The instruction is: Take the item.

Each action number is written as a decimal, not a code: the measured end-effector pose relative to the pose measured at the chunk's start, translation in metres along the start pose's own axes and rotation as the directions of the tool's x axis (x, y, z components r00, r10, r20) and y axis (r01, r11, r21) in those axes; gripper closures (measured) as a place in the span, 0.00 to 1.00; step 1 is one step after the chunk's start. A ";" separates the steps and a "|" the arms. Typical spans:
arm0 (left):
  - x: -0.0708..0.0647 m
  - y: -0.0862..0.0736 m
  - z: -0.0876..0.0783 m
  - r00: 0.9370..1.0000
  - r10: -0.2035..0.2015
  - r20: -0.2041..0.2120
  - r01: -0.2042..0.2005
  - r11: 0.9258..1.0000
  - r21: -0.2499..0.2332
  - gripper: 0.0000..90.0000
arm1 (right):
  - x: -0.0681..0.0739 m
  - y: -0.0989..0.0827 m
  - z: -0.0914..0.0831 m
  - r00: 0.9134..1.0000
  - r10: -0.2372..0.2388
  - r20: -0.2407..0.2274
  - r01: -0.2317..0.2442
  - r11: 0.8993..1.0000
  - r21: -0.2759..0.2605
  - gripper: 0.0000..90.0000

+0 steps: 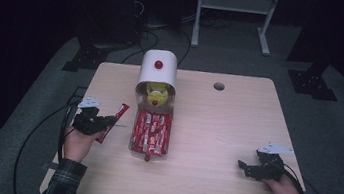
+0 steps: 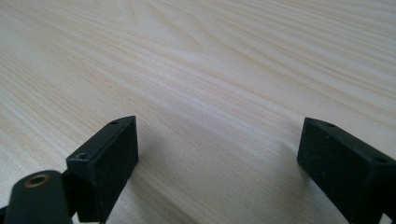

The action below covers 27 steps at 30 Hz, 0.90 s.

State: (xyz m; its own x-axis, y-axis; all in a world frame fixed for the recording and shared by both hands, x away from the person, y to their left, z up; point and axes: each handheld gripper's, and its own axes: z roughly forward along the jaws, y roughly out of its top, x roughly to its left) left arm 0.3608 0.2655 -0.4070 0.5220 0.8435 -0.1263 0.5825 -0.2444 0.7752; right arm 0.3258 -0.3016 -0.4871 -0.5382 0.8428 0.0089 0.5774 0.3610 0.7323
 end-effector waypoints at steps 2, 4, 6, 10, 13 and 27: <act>0.002 -0.002 0.003 1.000 -0.004 -0.001 0.004 1.000 0.009 0.95 | 0.000 0.000 0.000 1.000 0.000 0.000 0.000 1.000 0.000 0.13; 0.003 -0.003 0.007 1.000 -0.005 -0.004 0.005 1.000 0.021 0.95 | 0.000 0.000 0.000 1.000 0.000 0.000 0.000 1.000 0.000 0.13; 0.005 -0.005 0.011 1.000 -0.004 -0.002 0.004 0.999 0.036 0.95 | 0.000 0.000 0.000 1.000 0.000 0.000 0.000 1.000 0.000 0.13; 0.005 -0.007 0.018 1.000 -0.009 0.001 0.009 0.998 0.057 0.95 | 0.000 0.000 0.000 1.000 0.000 0.000 0.000 1.000 0.000 0.13; 0.005 -0.009 0.026 1.000 -0.013 -0.001 0.013 0.997 0.079 0.95 | 0.000 0.000 0.000 1.000 0.000 0.000 0.000 1.000 0.000 0.13; 0.004 -0.015 0.049 1.000 -0.011 0.012 0.009 0.990 0.140 0.95 | 0.000 0.000 0.000 1.000 0.000 0.000 0.000 1.000 0.000 0.13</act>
State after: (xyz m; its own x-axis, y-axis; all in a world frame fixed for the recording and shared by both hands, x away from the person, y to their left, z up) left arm 0.3847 0.2490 -0.4497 0.5231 0.8403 -0.1424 0.6688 -0.3011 0.6797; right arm 0.3259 -0.3016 -0.4871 -0.5383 0.8427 0.0086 0.5772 0.3613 0.7323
